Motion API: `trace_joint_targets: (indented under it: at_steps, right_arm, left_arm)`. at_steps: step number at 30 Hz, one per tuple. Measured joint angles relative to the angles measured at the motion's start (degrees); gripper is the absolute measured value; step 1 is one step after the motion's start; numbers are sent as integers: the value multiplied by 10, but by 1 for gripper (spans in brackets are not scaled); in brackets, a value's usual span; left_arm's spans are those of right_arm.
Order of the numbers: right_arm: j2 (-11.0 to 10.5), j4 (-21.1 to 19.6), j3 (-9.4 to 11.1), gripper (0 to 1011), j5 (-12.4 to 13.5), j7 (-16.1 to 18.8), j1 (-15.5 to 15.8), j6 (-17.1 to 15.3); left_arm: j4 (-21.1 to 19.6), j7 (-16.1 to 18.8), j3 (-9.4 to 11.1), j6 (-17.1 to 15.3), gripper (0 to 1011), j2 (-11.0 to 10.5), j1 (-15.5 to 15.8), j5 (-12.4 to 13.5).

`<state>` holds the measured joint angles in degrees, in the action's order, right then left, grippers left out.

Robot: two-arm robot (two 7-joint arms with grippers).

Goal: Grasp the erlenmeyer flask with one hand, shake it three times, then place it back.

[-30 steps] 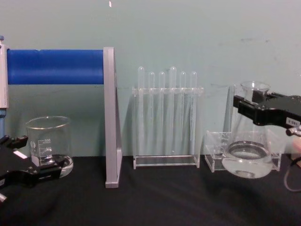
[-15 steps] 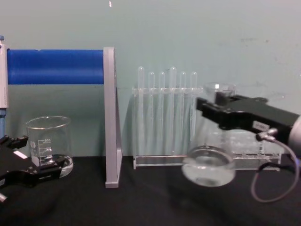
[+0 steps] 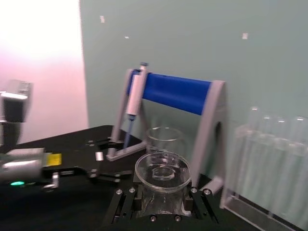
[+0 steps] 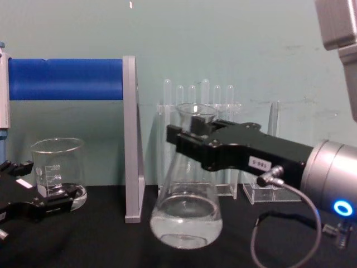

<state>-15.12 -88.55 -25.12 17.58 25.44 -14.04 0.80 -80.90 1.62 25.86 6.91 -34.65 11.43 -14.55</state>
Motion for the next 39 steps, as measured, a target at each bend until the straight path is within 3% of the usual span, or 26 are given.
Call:
trace_joint_targets:
  at_steps: [11,19,27,39]
  right_arm:
    - [-15,-28,-38,450,14,22,8,-2]
    - [-20,-29,-42,450,16,14,6,-1]
    - [-21,-6,-19,450,12,-16,-4,4]
    - [-19,38,50,450,-10,-80,-18,10]
  left_arm:
    - [0,0,0,0,1001,0,0,0]
    - [0,0,0,0,1001,0,0,0]
    - [0,0,0,0,1001,0,0,0]
    - [0,0,0,0,1001,0,0,0]
